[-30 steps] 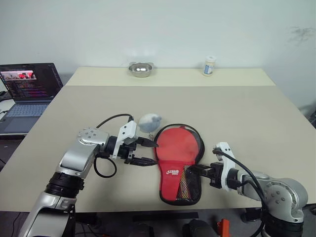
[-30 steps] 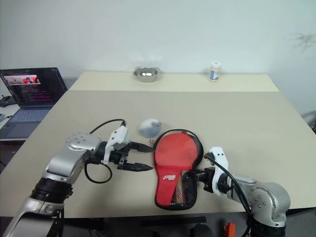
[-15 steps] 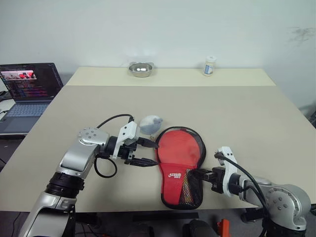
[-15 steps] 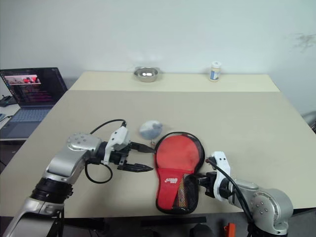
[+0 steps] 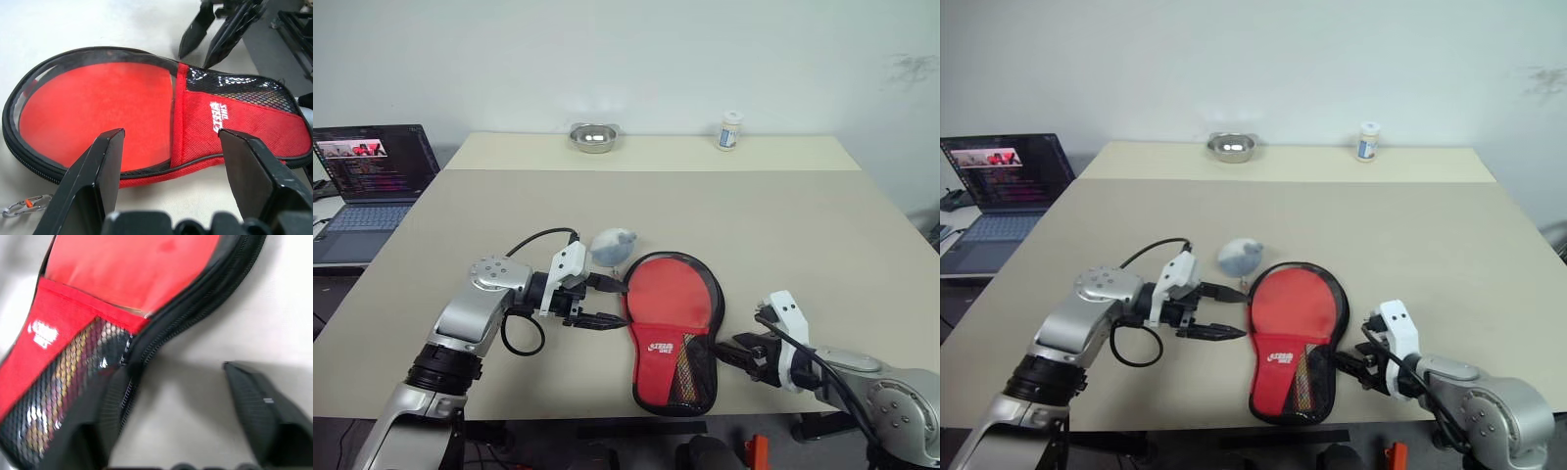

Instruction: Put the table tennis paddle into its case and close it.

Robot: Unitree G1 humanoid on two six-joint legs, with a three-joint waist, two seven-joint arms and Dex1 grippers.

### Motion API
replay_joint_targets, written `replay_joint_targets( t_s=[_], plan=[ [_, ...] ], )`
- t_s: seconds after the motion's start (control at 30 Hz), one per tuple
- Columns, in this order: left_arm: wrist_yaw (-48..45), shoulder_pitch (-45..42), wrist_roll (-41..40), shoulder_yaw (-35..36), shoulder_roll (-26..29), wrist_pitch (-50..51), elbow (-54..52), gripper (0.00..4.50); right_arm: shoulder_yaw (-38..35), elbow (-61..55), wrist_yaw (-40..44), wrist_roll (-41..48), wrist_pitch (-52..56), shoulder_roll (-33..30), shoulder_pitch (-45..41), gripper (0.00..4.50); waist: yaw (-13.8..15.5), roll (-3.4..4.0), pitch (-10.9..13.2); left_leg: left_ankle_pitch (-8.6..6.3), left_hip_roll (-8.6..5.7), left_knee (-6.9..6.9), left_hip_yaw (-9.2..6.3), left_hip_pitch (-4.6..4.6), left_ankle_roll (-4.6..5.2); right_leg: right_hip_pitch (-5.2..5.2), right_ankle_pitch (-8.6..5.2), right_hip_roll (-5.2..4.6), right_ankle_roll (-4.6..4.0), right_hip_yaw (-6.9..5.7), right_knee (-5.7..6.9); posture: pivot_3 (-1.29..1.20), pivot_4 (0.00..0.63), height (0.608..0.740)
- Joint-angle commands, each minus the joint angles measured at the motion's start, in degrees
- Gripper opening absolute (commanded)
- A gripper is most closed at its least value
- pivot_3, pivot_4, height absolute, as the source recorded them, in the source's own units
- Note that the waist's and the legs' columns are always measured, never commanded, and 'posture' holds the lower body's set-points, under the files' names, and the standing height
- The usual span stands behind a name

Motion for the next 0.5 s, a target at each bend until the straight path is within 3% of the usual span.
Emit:
replay_joint_targets(
  t_s=[0.03,0.2,0.3,0.4,0.47,0.5],
  plan=[
    [1.1,0.1,-2.1,1.7,-0.2,1.0,-1.8,3.34,-2.6,-4.3,8.3,6.2,-5.1,-6.0,-4.6,4.46,-0.1,-0.01,0.0,0.00,-0.01,0.01,0.00,0.00,0.00,0.01,0.00,0.00,0.00,0.00,0.00,0.00,0.150,0.740],
    [2.2,-0.4,-2.3,2.4,-0.3,0.7,-0.9,3.34,1.9,1.8,10.3,9.2,-11.8,-2.1,-17.8,4.46,-0.3,-0.07,0.0,0.01,0.18,0.00,-0.01,0.26,0.01,0.11,0.01,0.15,0.00,0.07,0.04,0.00,0.150,0.740],
    [3.2,-0.8,-1.3,2.1,-0.1,0.0,0.0,3.34,11.8,9.8,7.6,1.7,-18.4,2.2,-21.2,4.46,-0.1,-0.09,0.0,0.01,0.32,-0.04,-0.12,0.29,0.01,0.12,0.00,0.30,-0.04,-0.02,0.06,0.00,0.150,0.740],
    [4.8,-1.3,-0.9,2.8,0.0,0.0,0.8,3.86,19.3,14.9,7.1,-4.0,-24.3,4.2,-20.4,4.50,0.0,-0.08,0.0,0.01,0.31,-0.04,-0.01,0.20,0.01,0.05,-0.03,0.27,-0.11,0.02,0.05,0.00,0.150,0.740],
    [6.9,-2.1,-1.1,3.9,-0.3,0.7,1.7,4.48,23.5,16.8,7.7,-7.1,-27.3,3.9,-18.9,4.50,0.1,-0.08,0.0,0.01,0.25,-0.01,0.05,0.03,0.00,-0.05,0.11,0.16,-0.36,0.04,0.03,0.00,0.150,0.740],
    [8.5,-2.7,-1.1,4.7,-0.6,0.8,2.5,4.48,25.1,17.8,7.8,-8.5,-28.7,3.9,-18.2,4.50,0.1,-0.09,0.0,0.01,0.21,0.02,0.05,-0.05,0.00,-0.08,0.11,0.12,-0.36,0.03,-0.02,0.00,0.150,0.740]
  ],
)
